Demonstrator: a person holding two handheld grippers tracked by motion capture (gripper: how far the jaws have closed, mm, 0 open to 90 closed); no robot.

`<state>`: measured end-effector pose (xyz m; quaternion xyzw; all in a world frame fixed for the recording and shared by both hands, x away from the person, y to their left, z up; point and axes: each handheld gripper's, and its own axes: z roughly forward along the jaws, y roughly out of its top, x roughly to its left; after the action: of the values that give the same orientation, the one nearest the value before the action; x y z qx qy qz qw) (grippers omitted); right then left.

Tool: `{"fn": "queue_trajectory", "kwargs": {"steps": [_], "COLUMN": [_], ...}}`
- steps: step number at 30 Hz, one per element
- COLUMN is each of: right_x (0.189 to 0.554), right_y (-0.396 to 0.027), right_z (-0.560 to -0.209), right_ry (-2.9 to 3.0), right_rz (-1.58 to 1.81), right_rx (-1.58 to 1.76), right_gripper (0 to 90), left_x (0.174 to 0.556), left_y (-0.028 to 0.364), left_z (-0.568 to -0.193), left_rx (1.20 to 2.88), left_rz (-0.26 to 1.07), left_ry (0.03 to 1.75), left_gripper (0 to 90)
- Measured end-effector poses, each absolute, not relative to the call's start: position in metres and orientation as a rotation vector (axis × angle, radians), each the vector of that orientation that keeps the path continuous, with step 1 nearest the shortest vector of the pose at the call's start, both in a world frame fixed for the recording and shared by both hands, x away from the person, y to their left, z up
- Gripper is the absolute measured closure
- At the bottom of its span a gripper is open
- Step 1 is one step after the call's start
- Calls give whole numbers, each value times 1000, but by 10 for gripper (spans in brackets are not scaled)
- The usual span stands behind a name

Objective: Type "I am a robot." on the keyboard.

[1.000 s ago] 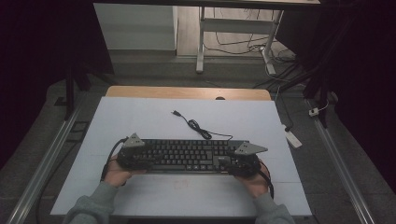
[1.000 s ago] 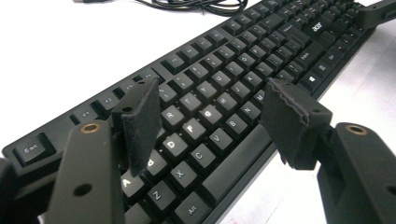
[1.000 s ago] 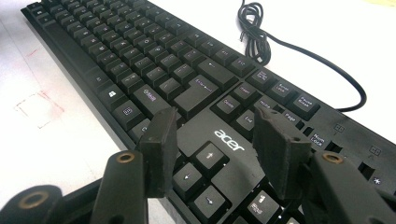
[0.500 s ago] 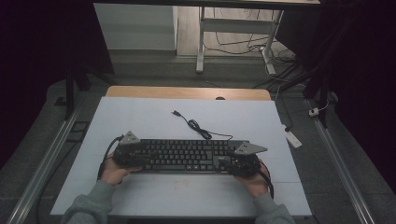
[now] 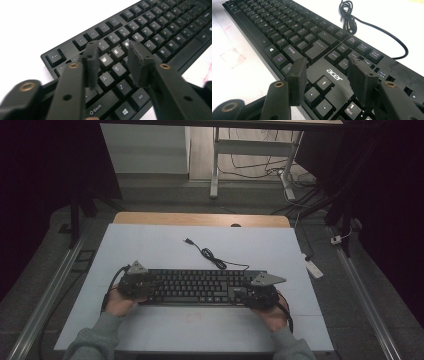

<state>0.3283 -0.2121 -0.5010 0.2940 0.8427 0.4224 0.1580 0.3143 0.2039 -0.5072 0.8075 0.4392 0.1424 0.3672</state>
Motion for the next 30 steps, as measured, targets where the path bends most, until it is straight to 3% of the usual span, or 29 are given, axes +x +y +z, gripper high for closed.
{"fn": "queue_trajectory", "kwargs": {"steps": [10,30], "right_x": [328,329], "right_y": [-212,-212], "right_z": [-501,-501], "right_ry": [2411,2409], "right_rz": [1207,1208], "right_rx": [841,847], "right_gripper": [496,494], "left_x": [316,317], "left_y": [206,203], "left_z": [-511,-519], "left_rx": [2103,2178], "left_rz": [361,347], "left_ry": [1139,1148], "left_gripper": [880,890]}}
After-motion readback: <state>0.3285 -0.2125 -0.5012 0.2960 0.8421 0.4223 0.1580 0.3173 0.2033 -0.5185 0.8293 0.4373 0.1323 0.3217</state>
